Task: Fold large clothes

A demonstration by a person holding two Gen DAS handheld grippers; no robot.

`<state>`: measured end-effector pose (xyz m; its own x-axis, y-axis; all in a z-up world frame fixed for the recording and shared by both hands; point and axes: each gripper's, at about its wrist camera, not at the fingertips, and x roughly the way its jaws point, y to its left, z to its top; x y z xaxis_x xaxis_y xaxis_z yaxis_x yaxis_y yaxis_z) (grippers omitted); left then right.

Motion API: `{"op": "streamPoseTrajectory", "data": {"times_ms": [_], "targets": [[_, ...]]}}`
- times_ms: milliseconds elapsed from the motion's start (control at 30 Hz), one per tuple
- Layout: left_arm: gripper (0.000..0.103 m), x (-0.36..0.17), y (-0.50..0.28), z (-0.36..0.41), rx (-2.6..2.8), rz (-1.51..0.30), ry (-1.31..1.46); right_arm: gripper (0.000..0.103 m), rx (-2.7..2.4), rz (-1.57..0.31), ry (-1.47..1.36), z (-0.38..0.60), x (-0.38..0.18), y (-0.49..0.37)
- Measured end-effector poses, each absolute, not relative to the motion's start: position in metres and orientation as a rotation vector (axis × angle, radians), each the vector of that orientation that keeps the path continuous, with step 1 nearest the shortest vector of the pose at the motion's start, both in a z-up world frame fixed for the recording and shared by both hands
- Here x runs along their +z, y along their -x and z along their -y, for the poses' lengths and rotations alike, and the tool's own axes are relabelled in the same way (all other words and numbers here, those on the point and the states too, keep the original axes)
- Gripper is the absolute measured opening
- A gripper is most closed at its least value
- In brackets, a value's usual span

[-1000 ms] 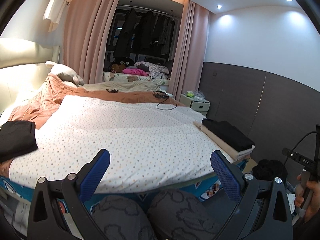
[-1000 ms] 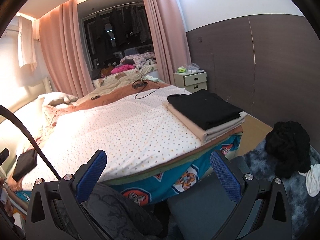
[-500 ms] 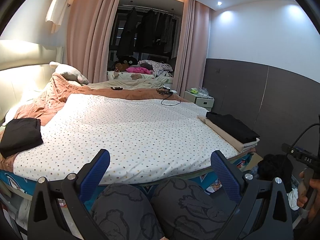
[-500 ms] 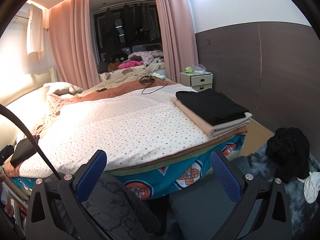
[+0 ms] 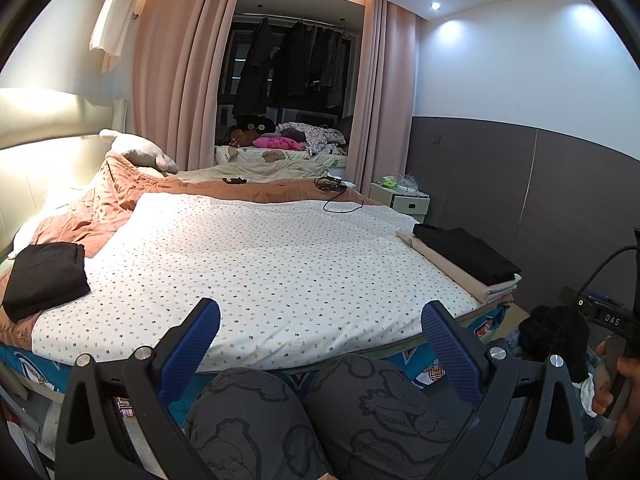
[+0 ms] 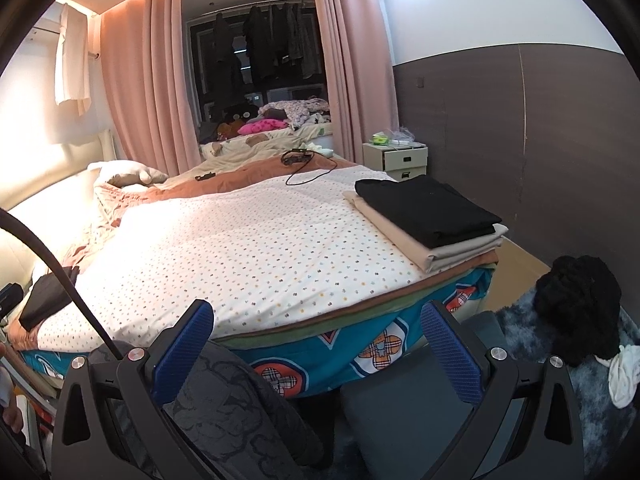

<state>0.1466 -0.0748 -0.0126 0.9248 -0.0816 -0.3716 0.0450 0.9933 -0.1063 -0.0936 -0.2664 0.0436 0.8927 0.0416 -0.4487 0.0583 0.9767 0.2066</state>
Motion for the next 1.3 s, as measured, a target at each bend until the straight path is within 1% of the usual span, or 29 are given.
{"op": "streamPoseTrajectory", "data": {"times_ms": [1300], "targets": [[0.103,-0.005,-0.140,0.082,-0.059,-0.383,0.068,0.103,-0.014,-0.462,-0.231,0.280,0.043,0.093]]}}
